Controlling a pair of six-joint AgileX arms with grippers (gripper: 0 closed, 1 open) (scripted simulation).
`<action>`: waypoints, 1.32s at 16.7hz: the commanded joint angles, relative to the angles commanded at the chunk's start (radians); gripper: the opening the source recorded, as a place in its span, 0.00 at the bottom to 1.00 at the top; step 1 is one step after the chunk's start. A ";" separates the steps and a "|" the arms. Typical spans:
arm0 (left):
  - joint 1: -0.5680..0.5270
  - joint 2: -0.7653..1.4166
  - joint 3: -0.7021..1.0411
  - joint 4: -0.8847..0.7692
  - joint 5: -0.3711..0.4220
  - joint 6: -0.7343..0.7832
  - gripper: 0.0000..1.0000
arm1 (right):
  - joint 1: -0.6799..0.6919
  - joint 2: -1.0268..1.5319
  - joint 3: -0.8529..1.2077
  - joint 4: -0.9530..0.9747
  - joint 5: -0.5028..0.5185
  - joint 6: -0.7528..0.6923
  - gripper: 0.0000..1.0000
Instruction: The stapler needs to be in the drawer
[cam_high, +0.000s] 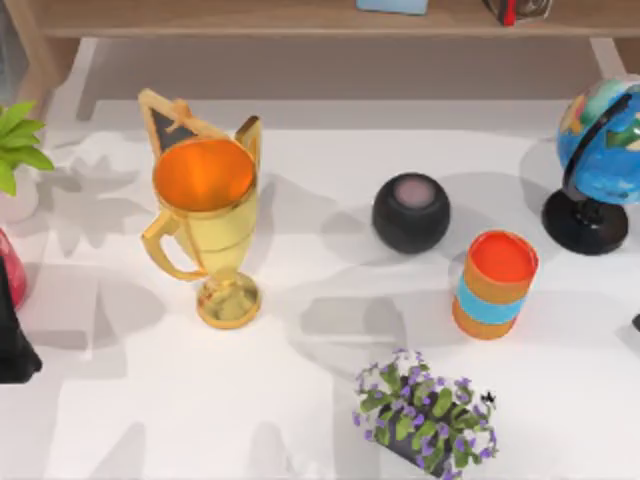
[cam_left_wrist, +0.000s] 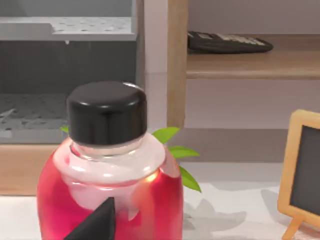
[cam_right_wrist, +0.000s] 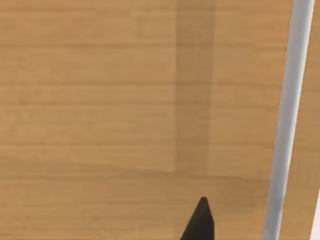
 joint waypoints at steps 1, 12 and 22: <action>0.000 0.000 0.000 0.000 0.000 0.000 1.00 | 0.000 0.000 0.000 0.000 0.000 0.000 0.83; 0.000 0.000 0.000 0.000 0.000 0.000 1.00 | 0.001 0.000 0.001 0.000 0.000 0.000 1.00; 0.000 0.000 0.000 0.000 0.000 0.000 1.00 | -0.042 -0.014 -0.058 0.042 -0.047 0.000 1.00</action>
